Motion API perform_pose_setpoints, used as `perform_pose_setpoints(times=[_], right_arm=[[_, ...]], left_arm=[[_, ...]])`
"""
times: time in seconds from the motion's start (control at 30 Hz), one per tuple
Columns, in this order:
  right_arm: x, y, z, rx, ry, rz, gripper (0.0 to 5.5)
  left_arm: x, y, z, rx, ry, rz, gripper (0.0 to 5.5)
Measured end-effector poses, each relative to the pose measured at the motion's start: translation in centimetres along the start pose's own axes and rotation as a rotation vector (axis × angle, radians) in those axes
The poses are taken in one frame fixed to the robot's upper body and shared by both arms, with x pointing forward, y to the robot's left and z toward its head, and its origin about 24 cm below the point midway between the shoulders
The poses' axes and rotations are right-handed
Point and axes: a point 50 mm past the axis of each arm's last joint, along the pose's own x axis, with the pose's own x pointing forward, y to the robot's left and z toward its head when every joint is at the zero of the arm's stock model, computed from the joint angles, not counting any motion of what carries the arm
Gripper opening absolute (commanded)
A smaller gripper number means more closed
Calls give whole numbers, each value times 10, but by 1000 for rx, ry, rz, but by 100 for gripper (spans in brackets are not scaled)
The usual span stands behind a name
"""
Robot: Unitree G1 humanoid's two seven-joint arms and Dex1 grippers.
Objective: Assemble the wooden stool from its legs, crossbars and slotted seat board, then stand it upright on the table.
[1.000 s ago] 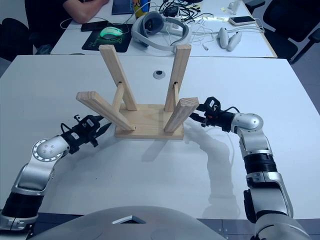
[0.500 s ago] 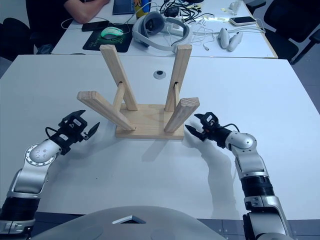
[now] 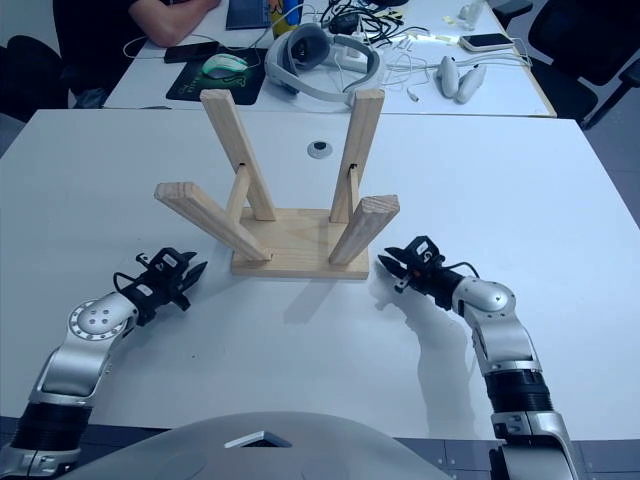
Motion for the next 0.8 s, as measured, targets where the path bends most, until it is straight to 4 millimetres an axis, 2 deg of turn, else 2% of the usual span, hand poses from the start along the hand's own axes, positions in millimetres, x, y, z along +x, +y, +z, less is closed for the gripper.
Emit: perform_pose_setpoints(times=[0.07, 0.17, 0.4, 0.8], right_arm=[[0, 4, 0, -14, 3, -5, 0], [4, 14, 0, -14, -7, -20, 0], [7, 24, 1, -31, -7, -37, 0], [8, 25, 2, -44, 15, -37, 0]], left_arm=[[1, -3, 3, -4, -10, -8, 37], [3, -5, 5, 1, -15, -13, 2], [7, -10, 6, 23, -1, -28, 2], [14, -27, 11, 30, 5, -90, 2]])
